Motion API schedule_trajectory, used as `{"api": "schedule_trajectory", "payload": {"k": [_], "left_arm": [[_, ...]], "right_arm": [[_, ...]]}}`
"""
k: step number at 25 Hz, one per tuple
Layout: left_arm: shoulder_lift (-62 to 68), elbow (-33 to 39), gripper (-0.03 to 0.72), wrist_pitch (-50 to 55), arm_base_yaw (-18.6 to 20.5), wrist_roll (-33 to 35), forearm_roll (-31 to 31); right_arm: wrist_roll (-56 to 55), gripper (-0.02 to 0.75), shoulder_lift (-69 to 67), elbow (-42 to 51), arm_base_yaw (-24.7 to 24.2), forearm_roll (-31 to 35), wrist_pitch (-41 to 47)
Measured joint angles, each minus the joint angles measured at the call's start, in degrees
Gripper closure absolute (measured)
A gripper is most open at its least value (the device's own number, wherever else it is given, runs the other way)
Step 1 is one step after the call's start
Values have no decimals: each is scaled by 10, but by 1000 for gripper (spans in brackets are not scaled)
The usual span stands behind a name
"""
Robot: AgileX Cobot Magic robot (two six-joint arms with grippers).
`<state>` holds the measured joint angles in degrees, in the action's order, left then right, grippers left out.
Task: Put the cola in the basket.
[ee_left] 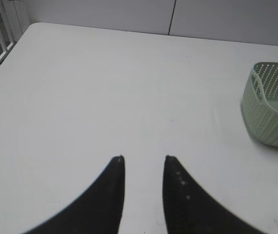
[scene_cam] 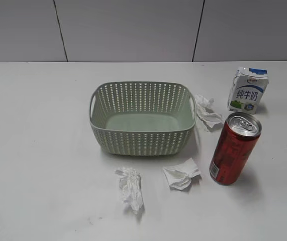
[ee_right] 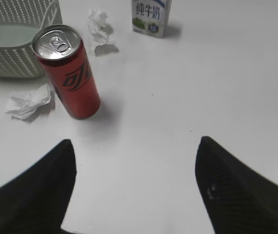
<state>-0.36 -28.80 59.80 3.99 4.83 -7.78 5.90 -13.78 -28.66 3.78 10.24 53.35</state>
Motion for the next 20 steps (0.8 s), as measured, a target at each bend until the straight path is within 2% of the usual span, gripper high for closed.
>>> {"api": "schedule_trajectory", "payload": {"k": [12,20], "left_arm": [[0,0,471,0,0,0,0],[0,0,471,0,0,0,0]], "right_arm": [[1,158,-288,-129,5,63,60],[15,158,-462,-215,89,62,79]]}}
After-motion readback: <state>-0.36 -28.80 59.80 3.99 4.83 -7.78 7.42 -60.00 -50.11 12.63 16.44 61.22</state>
